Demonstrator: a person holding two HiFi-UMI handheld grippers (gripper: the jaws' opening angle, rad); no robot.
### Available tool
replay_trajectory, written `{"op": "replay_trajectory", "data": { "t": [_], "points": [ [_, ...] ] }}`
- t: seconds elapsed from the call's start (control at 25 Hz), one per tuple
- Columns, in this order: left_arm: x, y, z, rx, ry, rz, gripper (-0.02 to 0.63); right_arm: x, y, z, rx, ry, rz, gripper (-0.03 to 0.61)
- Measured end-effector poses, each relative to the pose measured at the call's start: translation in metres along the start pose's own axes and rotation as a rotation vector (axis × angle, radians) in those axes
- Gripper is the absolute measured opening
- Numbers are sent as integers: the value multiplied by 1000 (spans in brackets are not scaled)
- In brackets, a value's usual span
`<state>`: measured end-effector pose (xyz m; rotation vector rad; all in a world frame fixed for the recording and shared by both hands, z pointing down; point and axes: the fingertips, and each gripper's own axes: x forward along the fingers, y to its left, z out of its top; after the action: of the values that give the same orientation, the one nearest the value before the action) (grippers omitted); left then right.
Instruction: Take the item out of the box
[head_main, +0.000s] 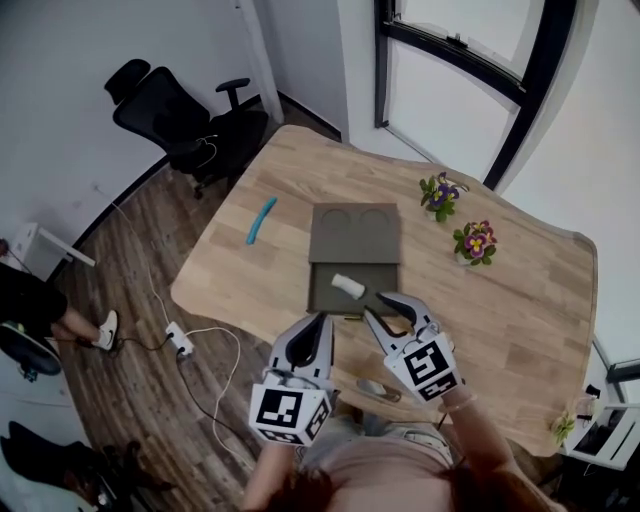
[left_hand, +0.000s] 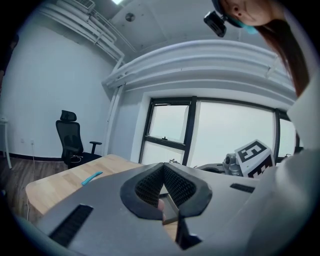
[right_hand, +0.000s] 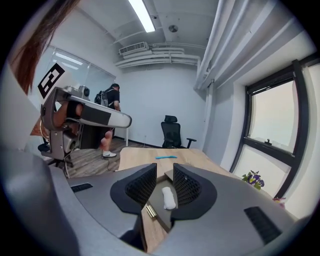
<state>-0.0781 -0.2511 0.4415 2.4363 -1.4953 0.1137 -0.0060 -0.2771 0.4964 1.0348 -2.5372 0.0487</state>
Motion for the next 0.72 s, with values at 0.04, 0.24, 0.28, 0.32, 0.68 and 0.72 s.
{"op": "replay_trajectory", "data": {
  "t": [0.04,0.24,0.28,0.32,0.68,0.72],
  "points": [
    [1,1,-3,-1,5,1,2,4,0,-5,-5,11,11,77],
    [9,9,-13,-23,16,19,2,23,0,-28,-16,70,61,79],
    [10,10,-14,-26,17,23,2,26,0,-32,-16,80,69,80],
    [11,12,-16,-29,21,29,2,30,0,-36,-18,89,76,81],
    [18,25,-24,-36,23,75,2,64,1,-67,-41,160,133,91],
    [19,27,-25,-37,23,80,2,67,0,-71,-42,171,137,93]
  ]
}}
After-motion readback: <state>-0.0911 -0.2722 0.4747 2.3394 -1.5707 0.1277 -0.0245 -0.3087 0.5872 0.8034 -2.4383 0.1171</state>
